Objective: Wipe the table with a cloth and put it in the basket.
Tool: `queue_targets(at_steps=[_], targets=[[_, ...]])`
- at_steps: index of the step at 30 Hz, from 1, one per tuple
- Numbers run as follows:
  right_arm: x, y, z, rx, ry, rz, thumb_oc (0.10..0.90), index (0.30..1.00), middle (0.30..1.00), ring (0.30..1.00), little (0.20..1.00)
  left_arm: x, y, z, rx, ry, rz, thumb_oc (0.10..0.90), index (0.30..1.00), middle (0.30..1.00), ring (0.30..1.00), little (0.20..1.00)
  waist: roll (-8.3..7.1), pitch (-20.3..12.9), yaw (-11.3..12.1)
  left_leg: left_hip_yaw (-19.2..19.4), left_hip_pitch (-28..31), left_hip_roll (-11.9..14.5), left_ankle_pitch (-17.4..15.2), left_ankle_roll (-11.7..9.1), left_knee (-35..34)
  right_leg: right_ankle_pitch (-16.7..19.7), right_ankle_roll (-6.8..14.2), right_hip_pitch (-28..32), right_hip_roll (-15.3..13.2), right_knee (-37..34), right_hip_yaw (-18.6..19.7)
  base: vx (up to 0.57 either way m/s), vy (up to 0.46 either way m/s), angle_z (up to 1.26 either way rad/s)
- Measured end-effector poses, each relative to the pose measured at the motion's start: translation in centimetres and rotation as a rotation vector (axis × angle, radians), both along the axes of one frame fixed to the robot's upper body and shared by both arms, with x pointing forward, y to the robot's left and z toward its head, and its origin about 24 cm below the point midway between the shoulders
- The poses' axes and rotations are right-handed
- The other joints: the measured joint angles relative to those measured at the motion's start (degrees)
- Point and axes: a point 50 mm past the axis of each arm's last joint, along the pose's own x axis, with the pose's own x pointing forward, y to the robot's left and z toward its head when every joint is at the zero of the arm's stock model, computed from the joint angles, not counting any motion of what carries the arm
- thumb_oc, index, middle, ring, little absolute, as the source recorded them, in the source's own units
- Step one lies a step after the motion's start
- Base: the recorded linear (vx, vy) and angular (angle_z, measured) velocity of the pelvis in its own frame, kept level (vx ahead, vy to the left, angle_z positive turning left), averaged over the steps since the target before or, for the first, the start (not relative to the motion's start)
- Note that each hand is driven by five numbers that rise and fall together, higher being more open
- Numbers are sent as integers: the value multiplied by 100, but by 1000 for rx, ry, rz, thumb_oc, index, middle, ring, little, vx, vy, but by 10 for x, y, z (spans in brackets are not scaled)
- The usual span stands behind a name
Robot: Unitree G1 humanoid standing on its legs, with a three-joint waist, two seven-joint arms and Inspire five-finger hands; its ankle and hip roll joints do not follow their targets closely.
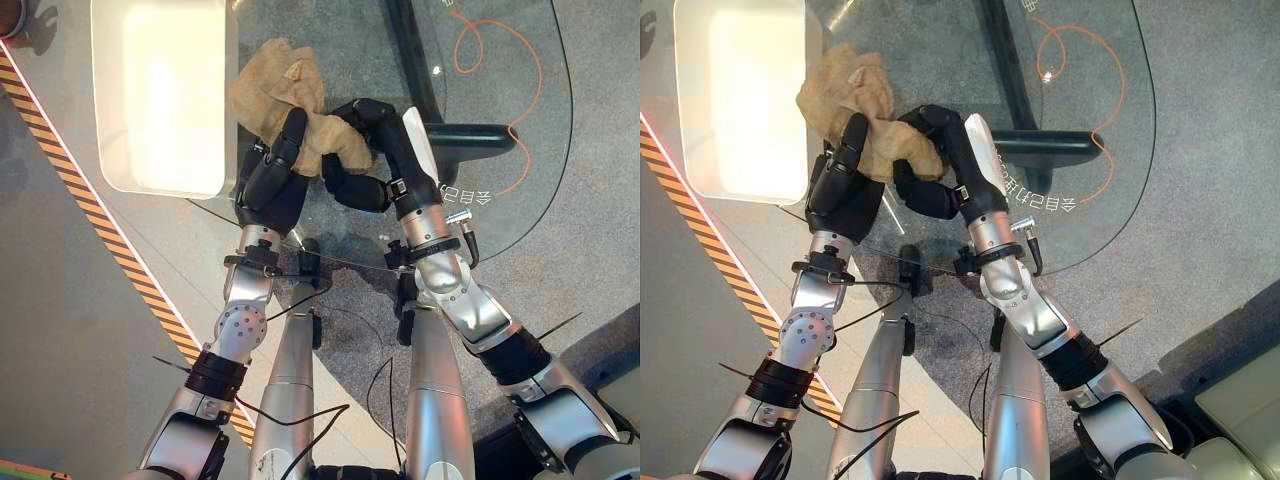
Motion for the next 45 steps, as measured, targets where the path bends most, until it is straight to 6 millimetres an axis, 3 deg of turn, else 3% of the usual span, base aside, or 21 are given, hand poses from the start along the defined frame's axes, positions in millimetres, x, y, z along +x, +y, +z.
queue_targets(at_steps=[25, 26, 28, 29, 45], targets=[[-2, 3, 3, 7, -8, 10, 100, 300, 300, 300, 200, -3, -2, 1, -100, -48, 24, 800, 900, 900, 900, 900, -4, 1, 1, -2, 2, 0, 1, 1, 3, 1, -1, 0, 0, 11, 0, 0, 0, 0], [-2, 3, 3, 6, -8, 10, 100, 300, 300, 300, 200, -3, -2, 1, -100, -48, 24, 569, 702, 702, 702, 669, -4, 1, 1, -1, 2, 0, 1, 1, 3, 0, -1, -1, 0, 12, 0, 0, 0, 0], [-1, 3, 3, 6, -8, 11, 100, 300, 300, 300, 200, -3, -2, 1, -100, -48, 25, 322, 491, 491, 491, 422, -4, 1, -1, -1, 2, 0, 0, 1, 3, 0, -1, -2, 0, 13, 0, 0, 0, 0], [-2, 3, 3, 4, -8, 13, 100, 300, 300, 300, 200, -3, -2, 1, -101, -49, 26, 100, 300, 300, 300, 200, -4, 1, -3, -1, 2, 0, 0, 1, 3, 0, -1, -2, 0, 14, 0, 0, 0, 0], [-15, 24, 7, -36, -24, 134, 100, 300, 300, 300, 200, -2, 15, 6, -138, -74, 101, 100, 300, 300, 300, 200, -36, 3, -16, -1, 3, 0, 0, 1, 8, 0, -1, -4, -1, 24, 0, 0, 0, 0]])
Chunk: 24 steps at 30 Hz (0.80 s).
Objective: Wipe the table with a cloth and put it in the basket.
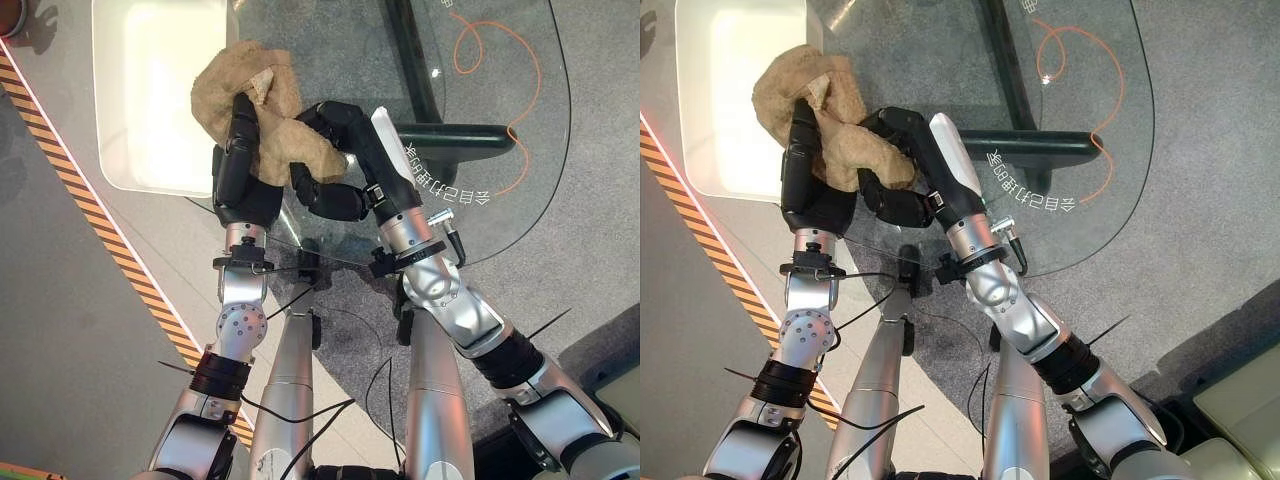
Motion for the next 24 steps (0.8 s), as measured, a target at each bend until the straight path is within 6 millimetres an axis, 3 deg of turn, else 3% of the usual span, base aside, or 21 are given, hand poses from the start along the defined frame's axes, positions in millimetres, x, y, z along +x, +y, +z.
queue_targets(at_steps=[2, 3, 4, 5, 6, 24], targets=[[-1, 2, 0, 3, 2, 8, 100, 300, 300, 300, 200, 0, 1, 0, -3, -1, 5, 100, 300, 300, 300, 200, 0, 0, -12, 0, 0, 0, 0, 0, 1, 0, 0, 0, 1, 0, 0, 0, 0, 0], [-1, 2, 0, 3, 2, 8, 144, 338, 338, 338, 244, 0, 1, 0, -6, -3, 7, 100, 300, 300, 300, 200, 0, 0, -11, 0, 0, 0, 0, 0, 2, 0, 0, 0, 1, 0, 0, 0, 0, 0], [-1, 2, 0, 3, 1, 9, 339, 505, 505, 505, 439, 0, 0, 0, -12, -4, 8, 100, 300, 300, 300, 200, 0, 0, -8, 0, 0, 0, 0, 0, 2, 0, 0, 0, 0, 0, 0, 0, 0, 0], [-1, 3, 0, 4, 1, 10, 734, 844, 844, 844, 834, 0, 0, 0, -19, -5, 12, 100, 300, 300, 300, 200, 0, 0, -5, 0, 0, 0, 0, 0, 2, 0, 0, 0, 0, 0, 0, 0, 0, 0], [-1, 3, 0, 3, 0, 12, 800, 900, 900, 900, 900, -1, 0, 0, -24, -7, 16, 100, 300, 300, 300, 200, 0, 0, -2, 0, 0, 0, 0, -1, 2, 0, 0, 0, 0, 1, 0, 0, 0, 0], [1, 6, 1, 6, 15, 3, 800, 900, 900, 900, 900, -4, 12, 1, -150, 52, 219, 100, 300, 300, 300, 200, -1, 0, 21, -2, 0, 0, 0, -1, 4, -3, -1, -10, 1, 22, 0, 0, 0, 0]])
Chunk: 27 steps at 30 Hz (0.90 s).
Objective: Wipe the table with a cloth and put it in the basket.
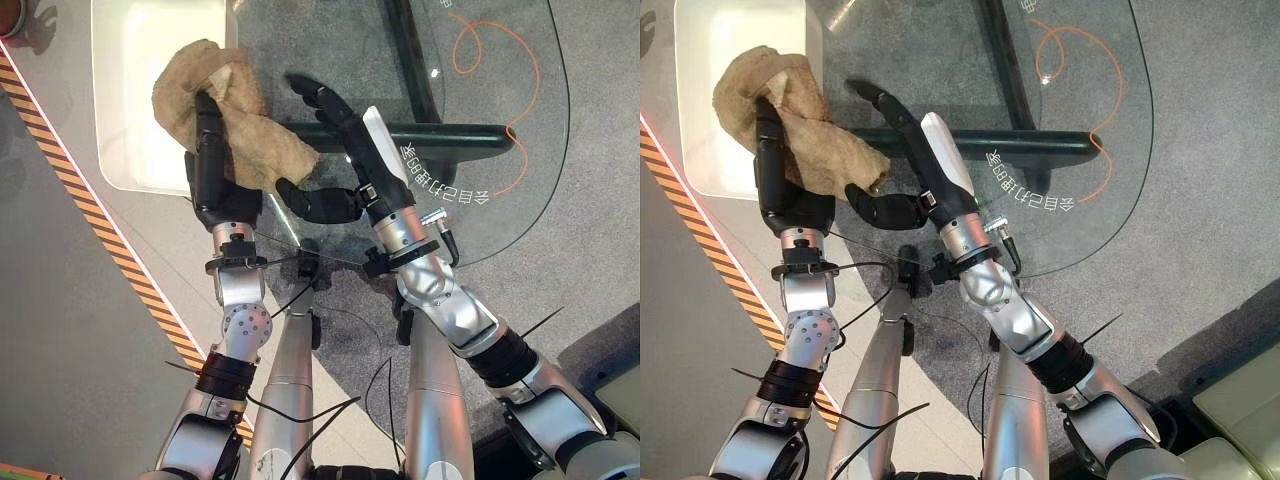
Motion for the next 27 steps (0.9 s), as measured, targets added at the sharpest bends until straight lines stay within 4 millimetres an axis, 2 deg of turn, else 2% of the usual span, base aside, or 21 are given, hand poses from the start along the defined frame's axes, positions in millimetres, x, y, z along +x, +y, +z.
queue_targets(at_steps=[11, 19, 23, 27], targets=[[1, -3, 1, 9, -2, -15, 800, 900, 900, 900, 900, -1, 7, 2, -28, 54, 98, 100, 300, 300, 300, 200, 0, 0, 10, -1, -1, 0, -15, 22, -1, -14, -12, -28, 0, 44, 3, 0, 0, 0], [7, -9, -1, 48, -2, -86, 800, 900, 900, 900, 900, -3, 11, 5, 15, 62, 162, 100, 300, 300, 300, 200, 0, 0, 17, 0, -1, 0, -15, 22, 2, -14, -12, -29, -3, 50, 7, 0, 0, 0], [16, -19, -7, 72, 8, -177, 800, 900, 900, 900, 900, -3, 12, 6, 18, 64, 173, 100, 300, 300, 300, 200, 0, 0, 10, 2, -1, 0, -15, 22, 3, -13, -12, -31, -3, 52, 11, 0, 0, 0], [26, -48, -20, 75, -22, -381, 800, 900, 900, 900, 900, -4, 15, 7, 8, 54, 198, 100, 300, 300, 300, 200, 0, 0, 4, 5, -2, -1, -16, 23, 3, -13, -12, -32, -3, 46, 16, 0, 0, 0]])
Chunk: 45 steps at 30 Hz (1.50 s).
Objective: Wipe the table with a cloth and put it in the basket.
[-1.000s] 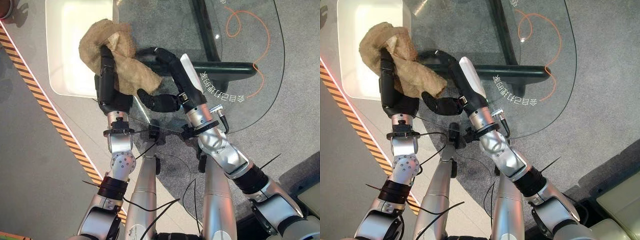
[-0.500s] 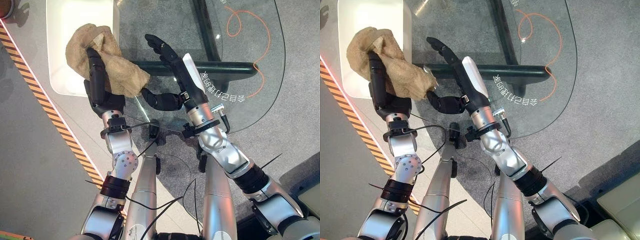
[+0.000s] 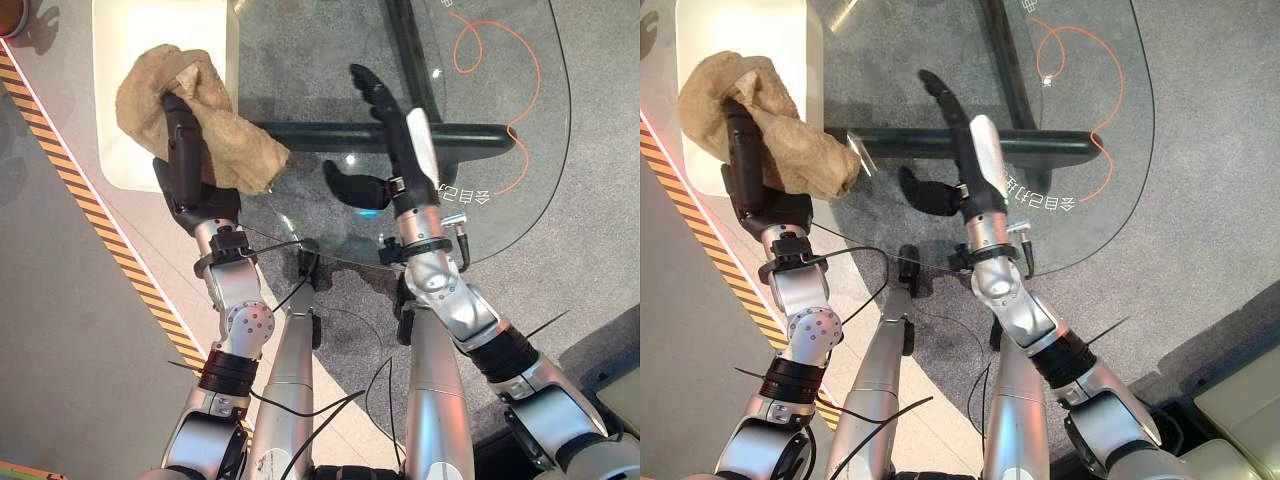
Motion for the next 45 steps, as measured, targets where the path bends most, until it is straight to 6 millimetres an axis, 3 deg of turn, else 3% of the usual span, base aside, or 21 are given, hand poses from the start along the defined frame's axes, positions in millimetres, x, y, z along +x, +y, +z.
queue_targets(at_steps=[7, 15, 22, 27, 33, 38, 45], targets=[[9, -47, -15, 38, -10, -267, 800, 900, 900, 900, 900, -1, 3, 0, -5, -4, 14, 100, 300, 300, 300, 200, -3, 1, -43, 4, 0, 0, -2, 2, 0, 1, 0, -1, 2, -5, 5, 0, 0, 0], [12, -83, -34, 121, 8, -489, 800, 900, 900, 900, 900, -1, 12, 3, 23, -13, 42, 100, 300, 300, 300, 200, -12, 6, -139, 8, 1, 0, -3, 3, 8, 5, 1, 5, 2, -12, 10, 0, 0, 0], [12, -142, -65, 268, 94, -796, 800, 900, 900, 900, 900, -1, 27, 5, 39, -17, 115, 100, 300, 300, 300, 200, -13, 6, -157, 28, 5, 1, -12, 14, 26, 46, 21, 31, 8, -72, 34, 0, 0, 0], [11, -167, -90, 359, 191, -921, 800, 900, 900, 900, 900, 11, 36, 12, 30, 37, 172, 100, 300, 300, 300, 200, -22, 6, -158, 65, 8, 1, -24, 32, 63, 91, 49, 50, 15, -107, 76, -2, 3, -2], [9, -180, -106, 435, 271, -991, 800, 900, 900, 900, 900, 18, 45, 32, 72, 72, 265, 100, 300, 300, 300, 200, -27, 8, -171, 80, 7, 15, -32, 21, 42, 124, 56, 40, 40, -158, 107, -1, 1, -3], [9, -193, -117, 459, 351, -1042, 800, 900, 900, 900, 900, 20, 51, 62, 166, 65, 399, 100, 300, 300, 300, 200, -45, 15, -172, 91, 6, 35, 0, 15, 8, 161, 60, 44, 59, -217, 114, 2, 1, -2], [4, -202, -132, 425, 440, -1062, 800, 900, 900, 900, 900, 30, 67, 76, 258, 139, 542, 100, 300, 300, 300, 200, -45, 15, -244, 100, 16, 57, 3, 14, 14, 162, 59, 45, 74, -203, 115, 0, 0, 0]])
